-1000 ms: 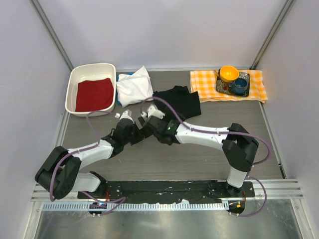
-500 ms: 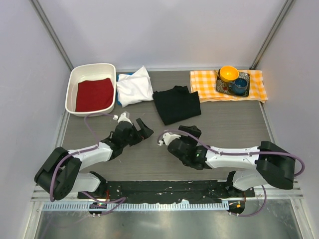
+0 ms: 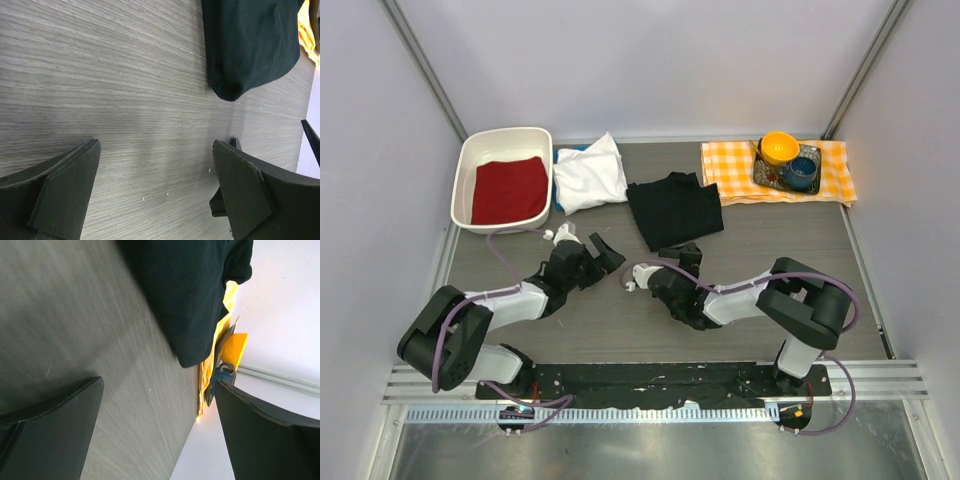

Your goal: Fold and stack the t-shirts

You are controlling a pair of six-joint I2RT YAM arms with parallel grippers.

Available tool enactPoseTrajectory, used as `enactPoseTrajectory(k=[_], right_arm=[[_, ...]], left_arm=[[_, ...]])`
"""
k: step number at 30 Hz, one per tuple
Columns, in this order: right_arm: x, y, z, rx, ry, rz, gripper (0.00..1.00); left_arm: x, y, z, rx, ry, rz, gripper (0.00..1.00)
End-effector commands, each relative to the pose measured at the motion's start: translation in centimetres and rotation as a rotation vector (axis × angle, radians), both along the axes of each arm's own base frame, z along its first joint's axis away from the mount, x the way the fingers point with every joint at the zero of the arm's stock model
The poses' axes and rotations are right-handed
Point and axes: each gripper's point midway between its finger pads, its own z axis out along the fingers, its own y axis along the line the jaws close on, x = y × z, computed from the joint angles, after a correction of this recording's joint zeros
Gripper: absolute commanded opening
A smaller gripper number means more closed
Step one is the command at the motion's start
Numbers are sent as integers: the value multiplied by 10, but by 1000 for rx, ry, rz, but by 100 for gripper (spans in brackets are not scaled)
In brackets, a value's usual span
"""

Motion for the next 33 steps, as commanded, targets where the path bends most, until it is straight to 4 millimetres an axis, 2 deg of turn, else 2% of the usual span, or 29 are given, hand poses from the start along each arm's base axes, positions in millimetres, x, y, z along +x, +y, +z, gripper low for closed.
enactPoseTrajectory(k=[1,5,14,17,19,20,22,23,25,28,31,32,33], right_arm=[[32,20,17,85,-80,31,100],[55,7,7,91,-84,-12,100],[86,18,-1,126,-87,-18,99],[92,19,-4,135,-66,-24,92],[93,17,-8,135,-52,-32,79],[94,17,-8,152,-50,-40,69],[94,15,-9,165,-40,-47,59],[94,14,-10,172,-38,-53,50],[92,12,-15,168,-28,-57,44],[91,11,-20,175,-16,-68,30],[90,9,-24,183,-7,-80,12],[90,8,-23,188,-9,-87,1],[89,7,-23,194,-9,-93,1]], left_arm=[[19,4,9,-17,-34,51,100],[24,5,7,-23,-24,63,100],[28,4,-7,-21,7,64,100],[30,6,-12,-19,20,67,100],[31,7,-14,-21,24,72,100],[32,7,-13,-22,23,76,100],[33,8,-15,-23,29,76,100],[34,8,-17,-25,33,81,100],[37,7,-15,-32,30,82,100],[37,7,-19,-39,42,86,100],[38,7,-21,-42,44,87,100],[39,7,-22,-42,44,87,100],[39,6,-24,-44,49,86,100]])
